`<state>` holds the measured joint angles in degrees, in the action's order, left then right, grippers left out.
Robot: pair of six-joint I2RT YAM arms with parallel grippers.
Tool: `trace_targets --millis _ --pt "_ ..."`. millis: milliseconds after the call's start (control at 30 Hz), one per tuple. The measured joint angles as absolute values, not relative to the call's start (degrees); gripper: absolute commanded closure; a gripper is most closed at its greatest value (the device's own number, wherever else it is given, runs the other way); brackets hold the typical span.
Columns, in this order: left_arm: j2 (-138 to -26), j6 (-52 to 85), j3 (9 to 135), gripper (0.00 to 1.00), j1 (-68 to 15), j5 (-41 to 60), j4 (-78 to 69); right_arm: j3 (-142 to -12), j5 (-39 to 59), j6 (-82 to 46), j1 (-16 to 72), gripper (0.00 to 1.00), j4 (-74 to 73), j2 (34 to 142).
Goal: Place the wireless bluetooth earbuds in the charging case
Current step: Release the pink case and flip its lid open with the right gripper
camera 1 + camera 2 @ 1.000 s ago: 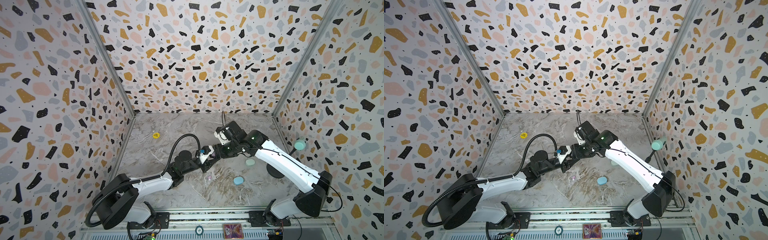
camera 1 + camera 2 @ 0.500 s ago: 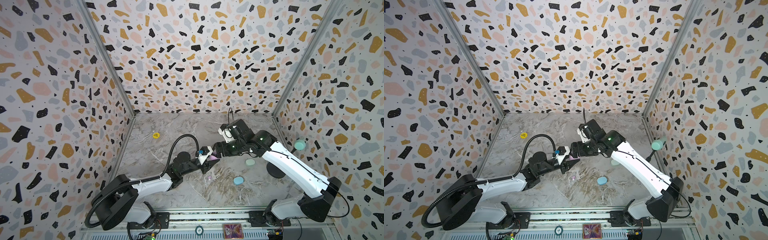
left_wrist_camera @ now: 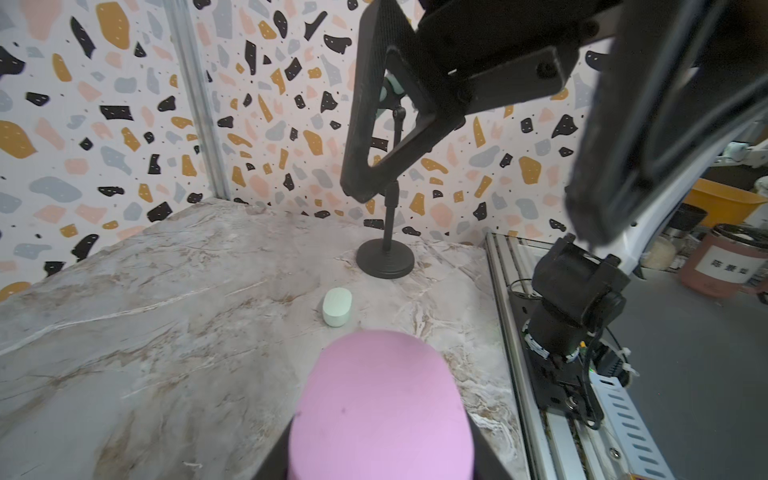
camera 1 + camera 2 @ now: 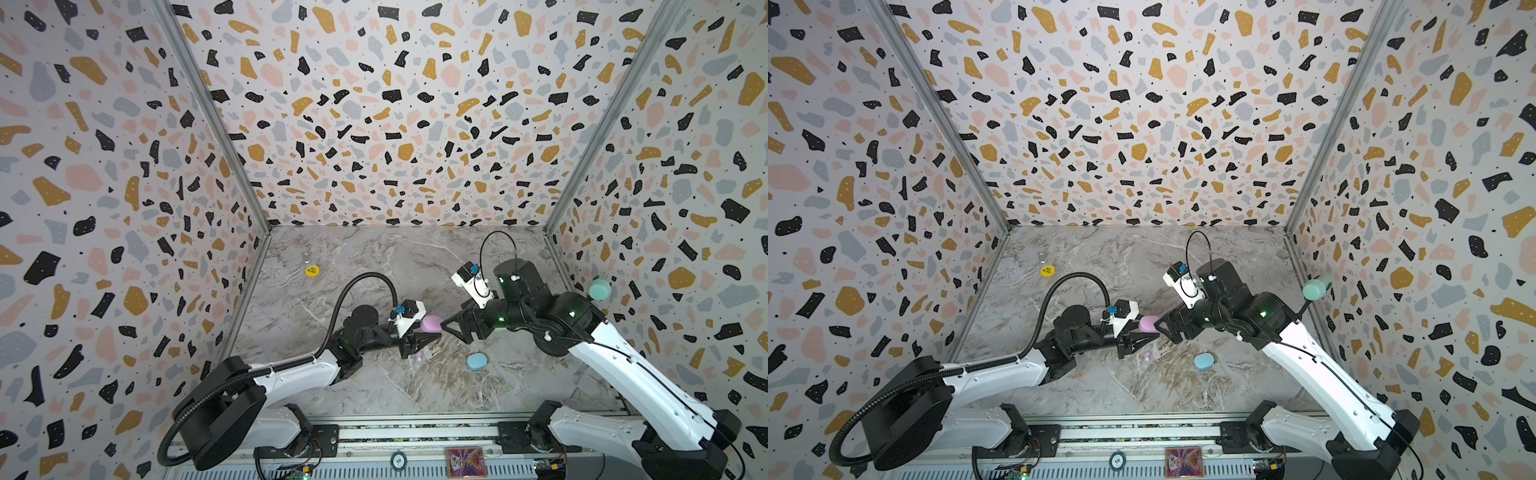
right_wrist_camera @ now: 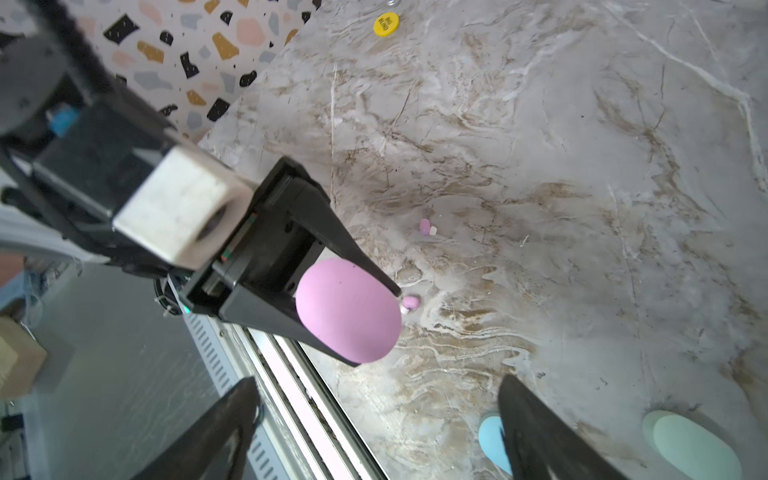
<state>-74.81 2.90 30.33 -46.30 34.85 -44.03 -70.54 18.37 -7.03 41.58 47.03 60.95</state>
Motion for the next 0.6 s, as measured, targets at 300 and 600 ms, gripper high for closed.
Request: trace_targets --millis 300,600 --pt "-74.78 3.95 31.97 0.62 -46.3 39.94 -41.74 -67.31 14.61 1.02 48.64 0.12 44.05 60.6" --pt "-74.76 4.08 31.99 0.62 -46.3 41.39 -40.71 -66.13 10.7 2.74 48.73 0.14 42.35 61.67"
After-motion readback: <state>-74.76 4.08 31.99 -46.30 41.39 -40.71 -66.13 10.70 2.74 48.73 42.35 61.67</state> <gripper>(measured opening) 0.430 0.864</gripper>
